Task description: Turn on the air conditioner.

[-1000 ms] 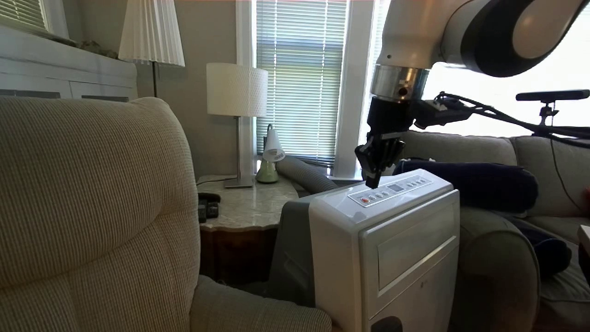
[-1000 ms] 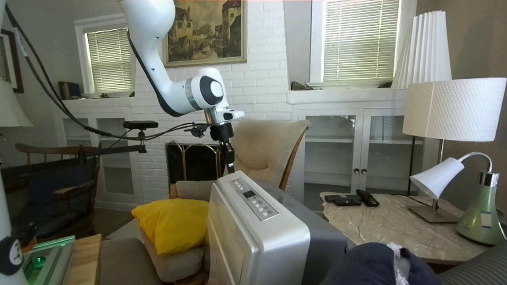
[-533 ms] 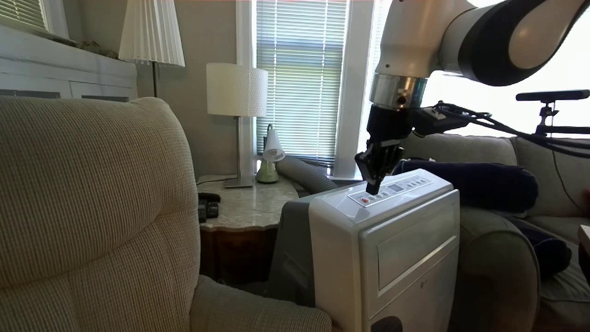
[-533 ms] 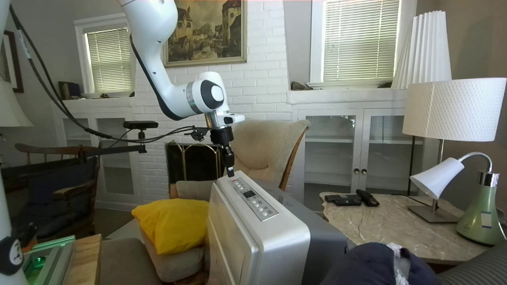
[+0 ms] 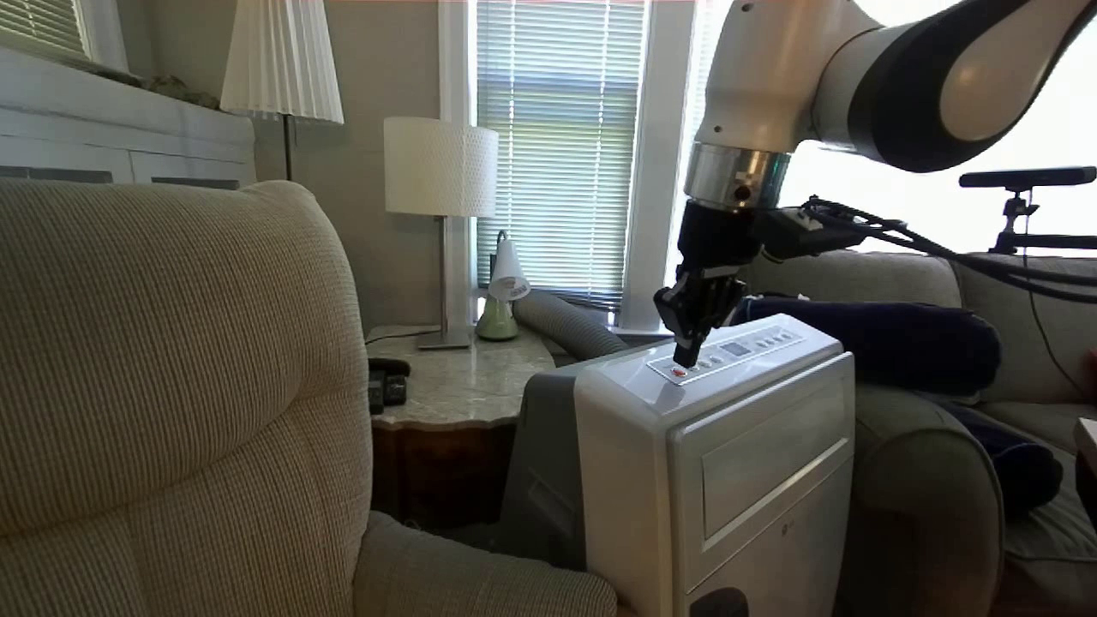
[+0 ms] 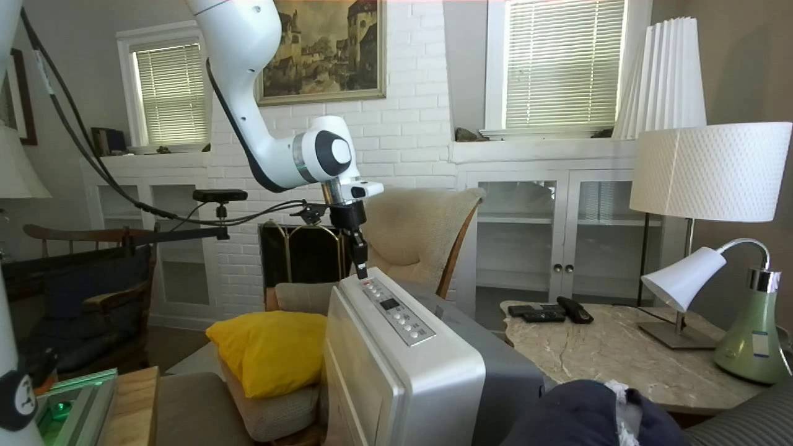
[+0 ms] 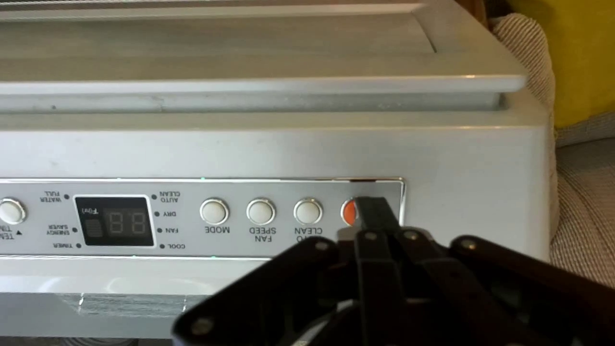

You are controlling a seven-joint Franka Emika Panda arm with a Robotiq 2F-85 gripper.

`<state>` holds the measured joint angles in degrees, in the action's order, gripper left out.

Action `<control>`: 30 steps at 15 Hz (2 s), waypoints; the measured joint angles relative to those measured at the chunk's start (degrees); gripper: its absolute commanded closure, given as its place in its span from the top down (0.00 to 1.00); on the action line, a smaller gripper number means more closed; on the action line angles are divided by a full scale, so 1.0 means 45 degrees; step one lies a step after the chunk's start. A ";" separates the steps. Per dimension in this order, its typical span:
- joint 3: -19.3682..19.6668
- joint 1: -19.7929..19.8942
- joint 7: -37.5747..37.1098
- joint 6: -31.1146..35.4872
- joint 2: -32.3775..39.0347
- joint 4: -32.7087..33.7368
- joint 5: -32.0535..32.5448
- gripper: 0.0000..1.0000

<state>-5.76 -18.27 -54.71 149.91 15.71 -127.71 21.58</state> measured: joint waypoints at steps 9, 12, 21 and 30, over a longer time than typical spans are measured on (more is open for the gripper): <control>0.0220 -0.0239 0.0011 0.0156 0.0340 0.0099 0.0000 0.00; 0.0308 -0.0354 0.0011 0.0184 0.0408 0.0118 0.0000 0.00; 0.0453 -0.0511 0.0012 0.0202 0.0274 0.0120 0.0000 0.00; 0.0248 -0.0270 0.0638 -0.1498 -0.1984 -0.0277 -0.0016 0.47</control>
<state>-4.64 -19.48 -51.84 143.16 6.78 -128.95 21.51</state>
